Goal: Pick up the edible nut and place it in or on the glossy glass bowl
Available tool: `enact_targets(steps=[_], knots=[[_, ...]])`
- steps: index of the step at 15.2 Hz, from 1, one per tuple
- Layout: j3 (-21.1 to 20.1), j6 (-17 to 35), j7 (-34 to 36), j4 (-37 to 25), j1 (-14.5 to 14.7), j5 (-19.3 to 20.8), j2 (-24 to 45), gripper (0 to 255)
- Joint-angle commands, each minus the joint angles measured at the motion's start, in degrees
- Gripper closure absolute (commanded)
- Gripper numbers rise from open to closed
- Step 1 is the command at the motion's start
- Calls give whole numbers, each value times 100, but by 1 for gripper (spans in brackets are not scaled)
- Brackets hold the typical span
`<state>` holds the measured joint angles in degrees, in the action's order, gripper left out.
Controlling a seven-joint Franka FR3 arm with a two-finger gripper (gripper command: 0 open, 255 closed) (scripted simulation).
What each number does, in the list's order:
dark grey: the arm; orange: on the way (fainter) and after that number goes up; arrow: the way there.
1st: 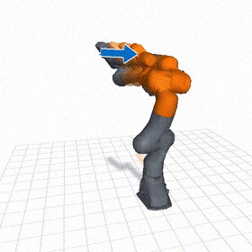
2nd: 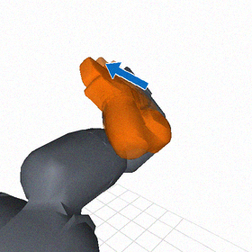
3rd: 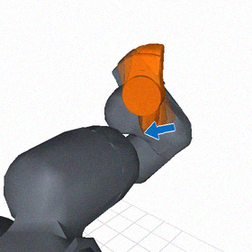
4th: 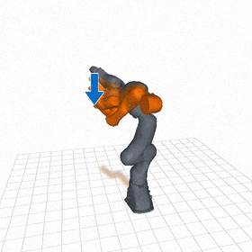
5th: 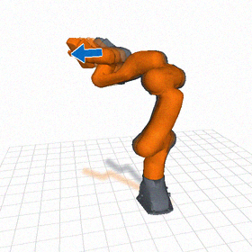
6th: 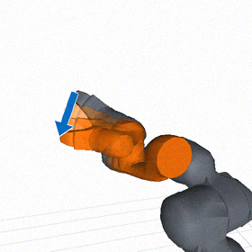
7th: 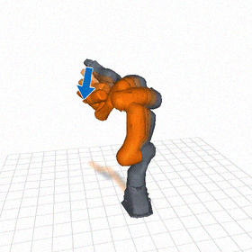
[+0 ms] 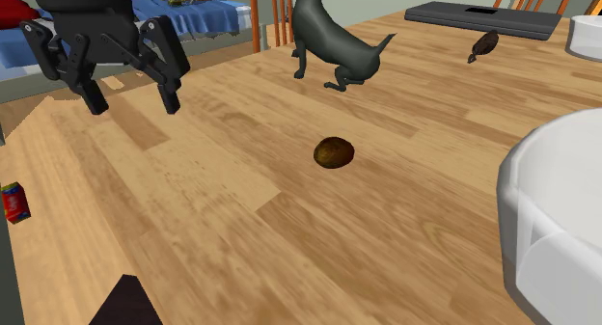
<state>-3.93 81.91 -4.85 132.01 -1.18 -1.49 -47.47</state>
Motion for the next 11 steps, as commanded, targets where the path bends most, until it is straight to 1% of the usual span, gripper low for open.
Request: enact_targets(steps=[1, 6, 11], knots=[[0, 0, 0, 0, 0, 0, 0, 0], [703, 21, -843, -51, -144, 518, 112, 0], [1394, 108, -1680, -275, -269, 992, 421, 0]])
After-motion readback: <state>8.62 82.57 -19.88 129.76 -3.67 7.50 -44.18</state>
